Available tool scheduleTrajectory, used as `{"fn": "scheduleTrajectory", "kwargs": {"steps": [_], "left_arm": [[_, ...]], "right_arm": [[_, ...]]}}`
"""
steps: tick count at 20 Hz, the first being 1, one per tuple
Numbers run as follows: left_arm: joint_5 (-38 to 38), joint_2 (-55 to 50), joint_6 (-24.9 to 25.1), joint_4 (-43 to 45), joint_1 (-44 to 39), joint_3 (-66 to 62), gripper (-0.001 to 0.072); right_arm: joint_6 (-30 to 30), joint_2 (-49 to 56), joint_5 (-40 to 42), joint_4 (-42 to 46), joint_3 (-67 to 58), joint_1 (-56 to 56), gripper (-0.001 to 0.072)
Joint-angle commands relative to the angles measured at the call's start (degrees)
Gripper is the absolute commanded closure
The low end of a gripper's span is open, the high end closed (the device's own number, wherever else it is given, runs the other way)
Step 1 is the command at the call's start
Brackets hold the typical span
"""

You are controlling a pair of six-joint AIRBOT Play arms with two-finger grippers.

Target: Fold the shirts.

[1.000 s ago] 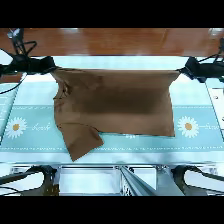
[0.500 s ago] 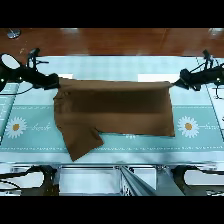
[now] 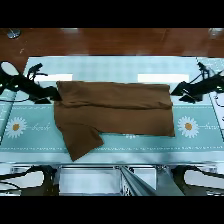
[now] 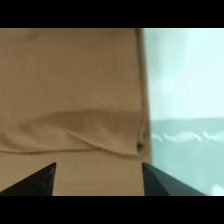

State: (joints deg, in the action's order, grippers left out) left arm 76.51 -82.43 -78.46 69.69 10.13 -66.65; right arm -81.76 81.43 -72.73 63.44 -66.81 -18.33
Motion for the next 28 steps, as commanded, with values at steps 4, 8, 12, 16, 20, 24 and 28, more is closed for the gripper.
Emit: {"fn": "scheduleTrajectory", "kwargs": {"steps": [4, 8, 12, 16, 20, 24, 28], "left_arm": [[2.40, 13.97, -0.24, 0.57, 12.50, 22.32, 0.0003], [-3.98, 21.81, 0.83, -10.14, 16.63, 36.92, 0.0004], [-7.58, 22.60, 0.87, -13.86, 11.15, 42.56, 0.0004], [-15.80, 22.56, 3.15, -19.93, 3.56, 44.83, 0.0005], [-18.21, 22.47, 3.45, -20.28, 0.70, 44.50, 0.0671], [-16.98, 22.49, 5.07, -20.31, 0.68, 42.91, 0.0680], [-16.92, 22.47, 5.66, -20.70, 0.68, 42.77, 0.0680]], "right_arm": [[0.39, -23.98, 3.98, -1.68, 22.36, -8.11, 0.0097], [2.69, -34.97, 6.91, -11.37, 36.35, -7.93, 0.0097], [2.89, -36.00, 6.64, -11.98, 39.08, -7.93, 0.0097], [2.78, -36.00, 7.08, -11.85, 39.06, -8.07, 0.0097], [-2.89, -36.00, 6.03, -2.84, 39.01, -10.12, 0.0097], [-8.26, -36.00, -1.92, 6.12, 40.70, -10.03, 0.0097], [-8.63, -36.00, -1.14, 4.22, 45.70, -10.03, 0.0097]]}}
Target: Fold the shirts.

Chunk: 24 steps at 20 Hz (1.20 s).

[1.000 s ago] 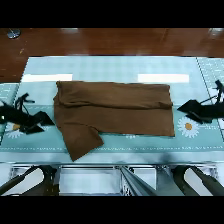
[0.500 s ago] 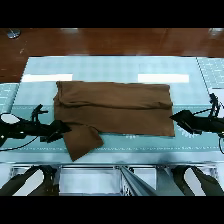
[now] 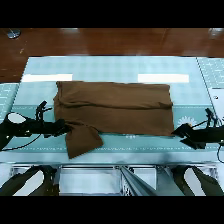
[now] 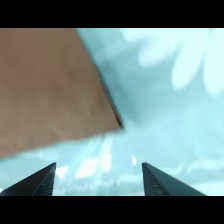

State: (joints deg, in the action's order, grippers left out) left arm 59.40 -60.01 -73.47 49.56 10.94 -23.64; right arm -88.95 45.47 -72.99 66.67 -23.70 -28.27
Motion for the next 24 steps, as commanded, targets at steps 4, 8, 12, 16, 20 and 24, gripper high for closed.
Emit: {"fn": "scheduleTrajectory", "kwargs": {"steps": [4, 8, 12, 16, 20, 24], "left_arm": [[0.15, 0.04, 0.66, -0.57, -0.13, -0.24, 0.0680], [0.15, 0.04, 0.63, -0.57, -0.13, -0.24, 0.0680], [0.15, 0.04, 0.63, -0.57, -0.13, -0.24, 0.0680], [0.17, 0.04, 0.66, -0.72, -0.13, -0.31, 0.0680], [4.33, 0.39, 3.85, -0.76, 1.84, -6.03, 0.0680], [5.29, -0.87, 3.34, -0.79, 4.42, -17.73, 0.0680]], "right_arm": [[-1.99, 1.36, 7.74, -4.00, 2.62, -0.09, 0.0097], [1.60, 8.50, 12.00, -13.03, 2.62, -0.07, 0.0098], [3.76, 12.79, 13.14, -15.06, 2.62, -0.07, 0.0098], [10.80, 12.94, 14.27, -20.17, 2.62, -0.07, 0.0689], [14.25, 12.92, 9.03, -21.22, -1.16, -0.09, 0.0688], [10.88, 13.14, 9.79, -24.33, -10.56, -0.07, 0.0687]]}}
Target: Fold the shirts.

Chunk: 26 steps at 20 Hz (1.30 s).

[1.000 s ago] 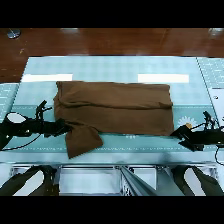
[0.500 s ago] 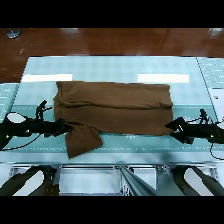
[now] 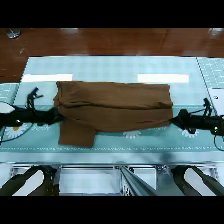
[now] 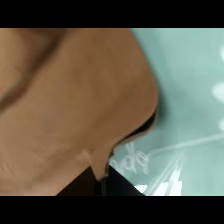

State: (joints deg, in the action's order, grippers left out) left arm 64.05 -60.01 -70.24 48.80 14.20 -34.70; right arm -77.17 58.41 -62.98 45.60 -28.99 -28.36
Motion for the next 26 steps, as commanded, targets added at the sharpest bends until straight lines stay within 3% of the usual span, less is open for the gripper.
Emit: {"fn": "scheduleTrajectory", "kwargs": {"steps": [1, 5, 10, 20, 21, 22, 23, 24, 26], "left_arm": [[-0.48, -2.80, -0.13, 0.00, 0.17, -9.35, 0.0680], [-1.42, -16.48, -3.74, 0.02, -4.04, -24.92, 0.0680], [2.29, -30.25, -8.41, 0.26, -4.22, -41.16, 0.0679], [0.31, -40.81, -8.72, 0.02, -5.42, -50.95, 0.0680], [0.31, -41.24, -8.74, 0.02, -5.79, -50.95, 0.0639], [0.76, -41.31, -8.72, 0.11, -6.12, -50.95, 0.0367], [2.32, -41.22, -8.66, 0.70, -6.05, -51.43, 0.0017], [4.92, -41.22, -8.55, 2.62, -5.42, -52.81, 0.0003], [11.19, -40.61, -11.87, 9.03, -2.99, -55.04, 0.0005]], "right_arm": [[-0.02, 1.07, 0.02, -5.35, -7.39, 0.07, 0.0688], [-0.09, 9.11, 2.43, -5.29, -17.73, 6.36, 0.0687], [-4.28, 22.60, 4.90, -3.17, -31.04, 10.03, 0.0688], [-5.81, 31.32, 5.95, -3.63, -36.72, 10.01, 0.0687], [-5.77, 31.30, 5.97, -3.89, -36.72, 10.01, 0.0683], [-5.77, 31.30, 6.01, -4.63, -36.72, 9.97, 0.0517], [-5.60, 31.30, 5.70, -5.42, -36.81, 9.79, 0.0133], [-4.42, 31.30, 4.37, -5.44, -37.29, 9.33, 0.0093], [-4.09, 31.23, 1.25, -3.85, -37.62, 7.34, 0.0093]]}}
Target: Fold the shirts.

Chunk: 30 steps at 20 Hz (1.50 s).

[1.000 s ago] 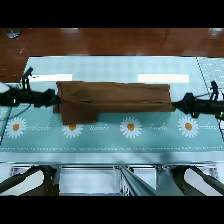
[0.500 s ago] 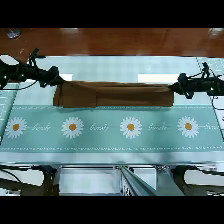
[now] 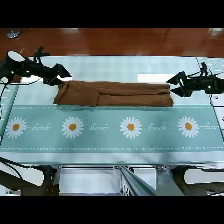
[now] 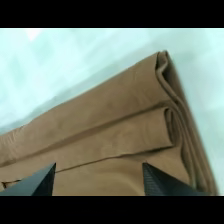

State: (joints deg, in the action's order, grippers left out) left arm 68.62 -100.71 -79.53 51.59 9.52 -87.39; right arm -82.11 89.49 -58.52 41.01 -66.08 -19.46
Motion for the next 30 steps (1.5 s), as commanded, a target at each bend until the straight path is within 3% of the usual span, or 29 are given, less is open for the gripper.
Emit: {"fn": "scheduleTrajectory", "kwargs": {"steps": [1, 3, 5, 8, 14, 16, 17, 18, 20, 21, 22, 23, 27, 30], "left_arm": [[8.87, 1.07, -3.43, 9.14, 3.21, -2.16, 0.0005], [9.73, 4.39, -3.41, 10.49, 5.73, -0.24, 0.0005], [5.44, 10.21, -2.12, 10.34, 6.40, 4.66, 0.0005], [-0.15, 19.37, -0.61, 9.68, 5.29, 13.44, 0.0005], [-1.03, 25.90, 1.51, 9.25, 2.14, 20.79, 0.0005], [-1.14, 25.51, 1.51, 8.33, 1.11, 21.27, 0.0005], [-1.11, 25.33, 1.51, 7.96, 0.55, 21.29, 0.0006], [-1.14, 25.27, 1.51, 7.74, -0.09, 21.29, 0.0006], [-1.09, 25.27, 1.51, 7.74, -1.25, 21.27, 0.0008], [-0.81, 25.27, 1.51, 7.74, -1.57, 21.27, 0.0042], [-0.31, 25.27, 1.79, 7.72, -1.77, 21.27, 0.0311], [0.35, 25.27, 2.75, 7.69, -2.05, 21.27, 0.0690], [1.38, 25.27, 6.88, 4.07, -4.52, 21.27, 0.0680], [-2.89, 25.27, 2.23, 3.32, -10.05, 21.27, 0.0680]], "right_arm": [[-0.52, 0.15, -4.37, 3.58, -0.50, -2.64, 0.0093], [-5.90, 0.15, -5.20, 12.00, -0.50, -3.34, 0.0094], [-7.93, 0.59, -3.56, 16.15, -0.50, -2.78, 0.0095], [-6.62, 3.23, -2.10, 12.55, -0.52, -1.38, 0.0096], [-6.16, 6.19, -2.38, 8.92, -0.52, 0.28, 0.0114], [-6.01, 6.16, -2.36, 8.63, -0.52, 1.09, 0.0267], [-5.14, 6.16, -2.54, 8.48, -0.52, 1.57, 0.0410], [-3.06, 6.16, -2.97, 8.02, -0.52, 1.86, 0.0696], [-0.92, 5.81, -4.70, 6.05, -0.76, 1.88, 0.0688], [-0.63, 4.70, -5.53, 6.51, -0.76, 1.42, 0.0688], [-0.63, 2.60, -6.51, 8.02, -0.70, 0.96, 0.0689], [-0.74, -0.11, -7.56, 10.54, -0.55, 0.72, 0.0689], [0.13, -19.19, -9.70, 15.43, 5.64, 0.66, 0.0689], [-1.31, -36.44, -13.79, 15.13, 11.78, 0.66, 0.0689]]}}
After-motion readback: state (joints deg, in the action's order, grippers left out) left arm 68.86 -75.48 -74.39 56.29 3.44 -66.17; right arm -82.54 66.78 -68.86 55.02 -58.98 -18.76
